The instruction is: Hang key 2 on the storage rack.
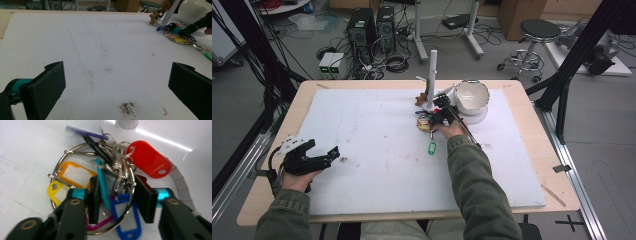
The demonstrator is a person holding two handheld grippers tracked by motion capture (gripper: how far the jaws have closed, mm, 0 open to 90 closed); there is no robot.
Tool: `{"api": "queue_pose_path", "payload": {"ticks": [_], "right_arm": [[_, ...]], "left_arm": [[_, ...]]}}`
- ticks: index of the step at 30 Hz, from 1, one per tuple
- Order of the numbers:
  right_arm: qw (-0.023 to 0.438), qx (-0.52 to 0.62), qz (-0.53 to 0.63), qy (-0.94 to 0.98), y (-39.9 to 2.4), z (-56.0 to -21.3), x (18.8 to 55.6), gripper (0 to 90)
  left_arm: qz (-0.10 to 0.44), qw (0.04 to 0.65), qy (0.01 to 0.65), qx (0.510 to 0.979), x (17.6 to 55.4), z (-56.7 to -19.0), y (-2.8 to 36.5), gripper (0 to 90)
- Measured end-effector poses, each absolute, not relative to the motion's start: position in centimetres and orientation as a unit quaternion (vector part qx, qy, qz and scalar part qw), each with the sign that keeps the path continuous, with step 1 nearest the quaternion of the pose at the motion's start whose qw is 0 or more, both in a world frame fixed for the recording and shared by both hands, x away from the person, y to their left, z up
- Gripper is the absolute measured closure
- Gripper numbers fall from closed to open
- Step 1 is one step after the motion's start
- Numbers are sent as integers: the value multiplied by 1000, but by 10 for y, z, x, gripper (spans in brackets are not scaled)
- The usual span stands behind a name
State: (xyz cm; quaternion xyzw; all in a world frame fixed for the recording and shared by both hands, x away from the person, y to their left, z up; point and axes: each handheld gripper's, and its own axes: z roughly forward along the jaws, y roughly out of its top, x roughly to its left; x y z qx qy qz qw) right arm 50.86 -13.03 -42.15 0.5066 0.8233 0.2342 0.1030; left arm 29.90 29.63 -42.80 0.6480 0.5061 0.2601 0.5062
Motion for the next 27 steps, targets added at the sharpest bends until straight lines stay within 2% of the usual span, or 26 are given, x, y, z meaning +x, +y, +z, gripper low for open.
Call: {"api": "queue_pose_path", "payload": {"ticks": [2,5,27], "right_arm": [[105,497,246,826,-130,-420,507,703],[118,491,239,830,-125,-419,504,711],[127,466,275,831,-137,-392,484,715]], "left_arm": [[260,506,506,648,299,-428,296,16],[260,507,507,647,299,-428,296,17],[260,507,508,646,299,-428,297,16]]}}
